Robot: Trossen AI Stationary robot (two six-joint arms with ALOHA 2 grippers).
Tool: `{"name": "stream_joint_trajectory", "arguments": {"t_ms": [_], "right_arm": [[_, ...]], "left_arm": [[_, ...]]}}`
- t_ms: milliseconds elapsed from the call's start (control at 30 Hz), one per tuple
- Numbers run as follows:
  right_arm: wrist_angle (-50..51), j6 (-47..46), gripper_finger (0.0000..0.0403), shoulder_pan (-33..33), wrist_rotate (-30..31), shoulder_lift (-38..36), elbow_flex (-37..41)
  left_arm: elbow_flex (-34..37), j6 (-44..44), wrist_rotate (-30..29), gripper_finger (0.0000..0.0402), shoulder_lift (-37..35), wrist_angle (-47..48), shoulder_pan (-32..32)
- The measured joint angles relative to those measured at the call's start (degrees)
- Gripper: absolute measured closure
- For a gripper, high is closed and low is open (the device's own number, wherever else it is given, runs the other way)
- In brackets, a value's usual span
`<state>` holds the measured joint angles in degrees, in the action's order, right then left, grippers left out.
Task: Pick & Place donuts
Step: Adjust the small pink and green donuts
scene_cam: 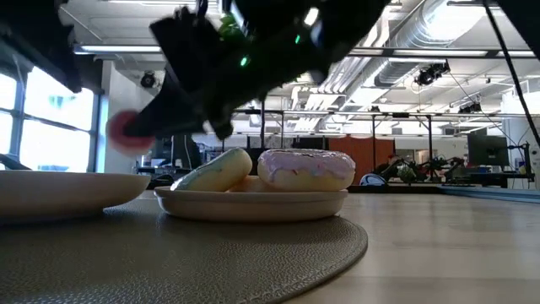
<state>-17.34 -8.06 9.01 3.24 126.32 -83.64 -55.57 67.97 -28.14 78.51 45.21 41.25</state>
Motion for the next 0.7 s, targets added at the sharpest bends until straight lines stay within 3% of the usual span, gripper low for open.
{"name": "stream_joint_trajectory", "arguments": {"t_ms": [67, 167, 467, 700], "right_arm": [[-2.53, -2.49, 0.0396, -0.54, -2.64, 2.26, -1.27], [-2.83, -4.74, 0.0395, -0.90, -1.90, 5.35, -5.65], [24.04, -6.95, 0.0386, -1.62, -2.41, 13.78, -24.45], [25.68, -6.56, 0.0350, -1.71, -0.24, 14.34, -27.32]], "left_arm": [[0.00, -0.06, -1.96, 0.0241, -2.25, 0.12, 0.00], [0.00, -0.18, -4.75, 0.0246, -5.80, 0.86, 0.00], [-0.02, -2.74, -7.61, 0.0248, -11.47, 1.86, 0.00], [0.00, -3.86, -7.22, 0.0248, -11.40, 2.08, 0.00]]}}
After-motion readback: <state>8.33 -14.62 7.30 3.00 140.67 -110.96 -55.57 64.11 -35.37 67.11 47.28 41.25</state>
